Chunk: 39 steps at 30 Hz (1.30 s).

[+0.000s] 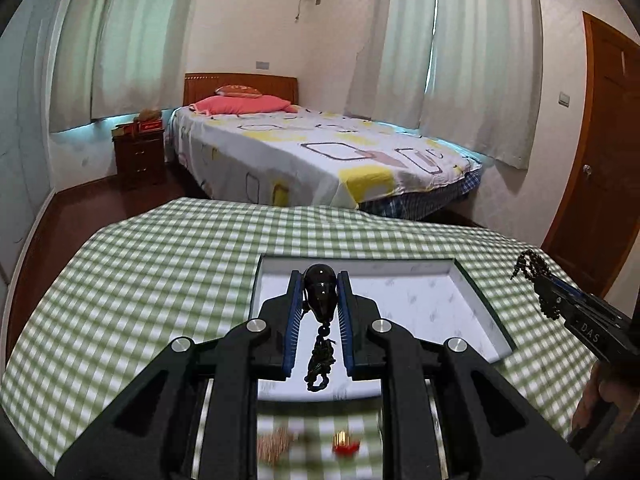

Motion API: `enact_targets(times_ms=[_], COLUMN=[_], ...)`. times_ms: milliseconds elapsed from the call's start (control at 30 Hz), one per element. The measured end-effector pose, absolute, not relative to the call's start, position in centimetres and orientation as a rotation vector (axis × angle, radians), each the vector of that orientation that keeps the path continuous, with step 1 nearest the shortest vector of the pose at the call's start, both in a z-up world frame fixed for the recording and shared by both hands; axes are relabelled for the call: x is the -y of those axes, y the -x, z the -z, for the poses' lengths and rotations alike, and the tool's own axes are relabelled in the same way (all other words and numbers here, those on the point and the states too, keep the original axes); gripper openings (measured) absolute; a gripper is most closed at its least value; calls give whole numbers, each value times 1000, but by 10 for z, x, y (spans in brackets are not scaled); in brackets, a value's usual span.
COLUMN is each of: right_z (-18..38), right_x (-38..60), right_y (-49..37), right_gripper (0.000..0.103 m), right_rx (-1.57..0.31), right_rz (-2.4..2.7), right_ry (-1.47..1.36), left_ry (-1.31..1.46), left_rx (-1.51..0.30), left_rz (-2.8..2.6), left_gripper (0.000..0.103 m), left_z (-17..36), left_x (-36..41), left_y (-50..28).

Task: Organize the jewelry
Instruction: 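Carry black necklace with left tool while right tool carries bracelet into tray, then open left tool releasing necklace while right tool releases bracelet, then withdraw both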

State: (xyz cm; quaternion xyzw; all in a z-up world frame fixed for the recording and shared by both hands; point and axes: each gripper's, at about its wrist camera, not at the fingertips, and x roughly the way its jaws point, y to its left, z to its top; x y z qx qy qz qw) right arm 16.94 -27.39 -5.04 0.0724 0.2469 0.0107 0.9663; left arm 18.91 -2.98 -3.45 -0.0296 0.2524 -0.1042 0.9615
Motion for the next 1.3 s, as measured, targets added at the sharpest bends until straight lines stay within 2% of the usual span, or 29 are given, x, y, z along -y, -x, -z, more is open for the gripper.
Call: enact_targets(times_ms=[167,400,633,867,900,933,1000,1100,1200,1300], right_z=[59,105,129,135,135,135,135,134,131,123], right_x=[272,281,289,282,281,280,283,284,283,286], right_y=[-222,-288,-328,-345,-344,-344,-346,-347,-342,-328], right_gripper=[18,18,18,22,30,37,44,48,53,54], right_rx=[-528,-695,-850,-949,-952,-948,-939,-922,-890,-839], right_rz=[-37,-31,-35,-26,-25,-24,-20,-18,-16,-13], right_ry=[-160,-202,-232,-204,-197,-192,-186,-185,-171,-164], left_ry=[45,24,31,63,65,65,70,93,112,125], left_rx=[-556,-727,-898,-1006,-1006,-1005,-1000,-989,-958,-906], left_rz=[217,210,205,222,221,220,210,209,204,192], left_gripper=[17,17,17,18,22,34,50,56,66,70], left_z=[48,100,142,158,157,157,156,153,147,136], left_x=[47,65,65,65,65,65,65,62,54,48], left_y=[-252,-329,-374,-392,-392,-392,-393,-393,-384,-373])
